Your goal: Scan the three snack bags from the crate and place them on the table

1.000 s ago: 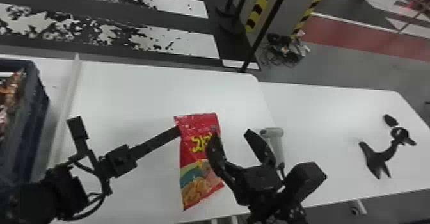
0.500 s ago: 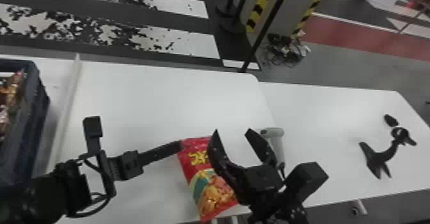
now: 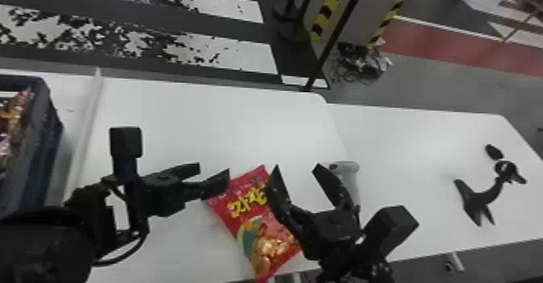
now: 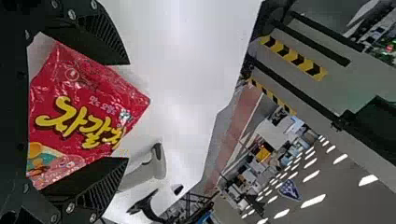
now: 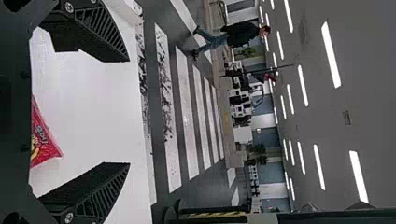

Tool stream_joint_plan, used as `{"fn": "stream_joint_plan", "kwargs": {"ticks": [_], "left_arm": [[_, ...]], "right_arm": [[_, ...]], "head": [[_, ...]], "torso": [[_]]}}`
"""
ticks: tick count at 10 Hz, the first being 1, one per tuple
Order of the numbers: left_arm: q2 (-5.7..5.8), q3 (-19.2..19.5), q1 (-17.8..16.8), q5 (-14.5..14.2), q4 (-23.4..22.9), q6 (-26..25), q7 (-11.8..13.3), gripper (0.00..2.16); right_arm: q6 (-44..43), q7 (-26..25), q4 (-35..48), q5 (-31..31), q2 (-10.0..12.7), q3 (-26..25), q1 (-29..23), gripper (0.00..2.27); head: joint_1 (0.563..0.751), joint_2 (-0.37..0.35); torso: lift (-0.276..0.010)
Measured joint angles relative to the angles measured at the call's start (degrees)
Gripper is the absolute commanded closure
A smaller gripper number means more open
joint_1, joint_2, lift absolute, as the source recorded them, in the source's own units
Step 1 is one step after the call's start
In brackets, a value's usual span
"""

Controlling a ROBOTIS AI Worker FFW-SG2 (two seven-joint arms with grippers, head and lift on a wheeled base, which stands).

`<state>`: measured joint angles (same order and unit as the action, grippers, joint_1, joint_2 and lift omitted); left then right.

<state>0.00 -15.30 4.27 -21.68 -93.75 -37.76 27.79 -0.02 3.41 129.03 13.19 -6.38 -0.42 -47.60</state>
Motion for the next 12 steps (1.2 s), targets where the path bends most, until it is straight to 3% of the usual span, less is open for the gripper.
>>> {"fn": "stream_joint_plan", "kwargs": {"ticks": [1, 3, 4, 6, 8, 10, 12], "left_arm": [[0.00, 0.7, 2.2, 0.7, -5.0, 0.2, -1.0, 0.03], [0.00, 2.9, 7.3, 2.4, -15.8, 0.4, -5.8, 0.03], [0.00, 5.4, 10.0, 2.6, -20.3, 1.4, -7.6, 0.03], [0.00, 11.4, 17.7, 3.0, -29.7, 9.1, -9.8, 0.03], [0.00, 14.9, 24.2, 3.6, -34.5, 17.7, -10.3, 0.02], [0.19, 16.0, 30.8, 7.5, -37.8, 25.8, -12.7, 0.02], [0.80, 16.3, 35.5, 10.8, -39.9, 26.9, -15.5, 0.02]], "right_arm": [[0.1, 0.1, 0.0, 0.3, 0.0, -0.2, -0.1, 0.09], [0.2, 0.1, 0.0, 0.5, 0.0, -0.3, -0.1, 0.09], [0.4, 0.2, 0.0, 0.5, 0.0, -0.3, -0.1, 0.09], [2.0, 0.2, -0.1, 0.4, 0.0, -0.4, -0.2, 0.06], [3.7, 0.1, -0.1, 0.2, 0.2, -0.1, 0.0, 0.08], [4.3, 0.0, -0.4, -0.1, 0.5, 0.1, 0.2, 0.09], [4.2, -0.4, -1.0, -0.4, 0.6, -0.1, 0.7, 0.09]], "head": [[0.695, -0.350], [0.695, -0.348], [0.695, -0.299], [0.695, -0.220], [0.695, -0.136], [0.695, -0.076], [0.695, -0.057]], "torso": [[-0.062], [-0.062], [-0.062], [-0.062], [-0.062], [-0.062], [-0.062]]}}
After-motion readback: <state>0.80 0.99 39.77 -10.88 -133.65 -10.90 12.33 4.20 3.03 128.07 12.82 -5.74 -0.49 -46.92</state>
